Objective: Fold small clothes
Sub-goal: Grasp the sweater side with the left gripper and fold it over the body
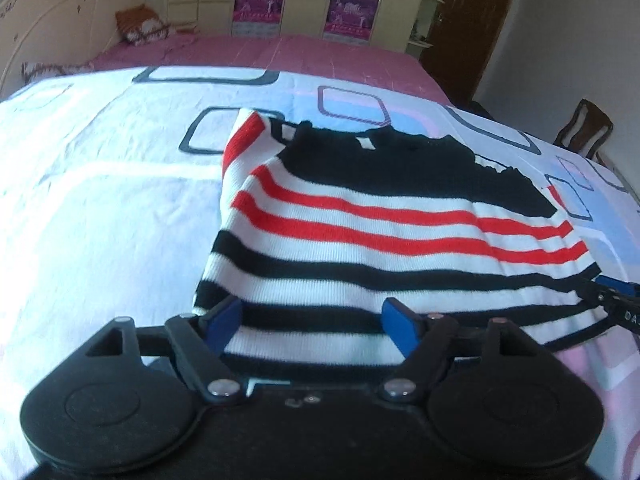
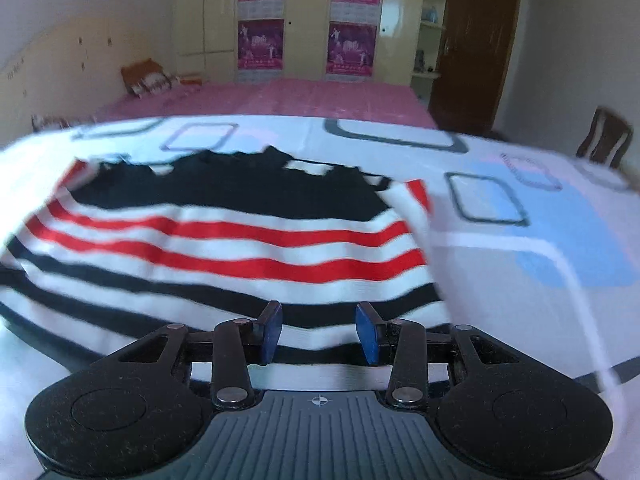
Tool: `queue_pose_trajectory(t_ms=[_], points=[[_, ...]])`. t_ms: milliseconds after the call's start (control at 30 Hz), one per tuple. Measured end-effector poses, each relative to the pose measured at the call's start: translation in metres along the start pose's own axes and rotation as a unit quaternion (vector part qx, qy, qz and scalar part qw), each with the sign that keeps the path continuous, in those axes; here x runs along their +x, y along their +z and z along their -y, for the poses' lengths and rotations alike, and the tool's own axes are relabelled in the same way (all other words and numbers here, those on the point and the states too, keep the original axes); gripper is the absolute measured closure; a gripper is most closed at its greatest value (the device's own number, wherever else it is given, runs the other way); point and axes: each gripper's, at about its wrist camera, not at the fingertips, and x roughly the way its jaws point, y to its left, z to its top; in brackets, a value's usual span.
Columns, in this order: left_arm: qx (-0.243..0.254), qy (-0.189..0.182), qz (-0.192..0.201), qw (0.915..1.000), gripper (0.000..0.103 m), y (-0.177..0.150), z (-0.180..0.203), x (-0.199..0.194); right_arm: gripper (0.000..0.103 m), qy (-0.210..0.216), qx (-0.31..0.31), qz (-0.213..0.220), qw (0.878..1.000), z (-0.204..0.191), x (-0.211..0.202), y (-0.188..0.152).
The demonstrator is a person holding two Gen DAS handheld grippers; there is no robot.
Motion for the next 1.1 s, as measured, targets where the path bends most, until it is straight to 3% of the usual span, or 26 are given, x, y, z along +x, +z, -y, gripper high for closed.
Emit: queue_pose_trajectory(t_ms=[200,333,633,900,1100], points=[[-0.029,-0.012,-0.011,0.9994,0.020,-0.006,-0.007,-0.012,0.062,0.031,-0.002,-0.002,1.000,-0.028,0.001,0.010],[-0.075,-0.034,-0.022,0.9963,0.020,-0.013,-0.015,-0.016,0.062,0.045,-0.017,-0.005,0.999,-0.050,0.005,0.012],[-0.212,-0.111,-0.029,0.9706,0.020,-0.042,-0.043,-0.003,0.062,0.052,-0.008,-0.012,0.999,-0.068,0.017,0.009],[-0.262,-0.149,0.018,0.9533,0.019,-0.036,-0.060,0.019,0.062,0.034,-0.008,-0.007,0.999,-0.079,0.037,0.014],[-0.264,-0.153,0.058,0.9507,0.020,-0.024,-0.059,0.036,0.062,0.021,-0.003,0.001,1.000,-0.082,0.056,0.025]])
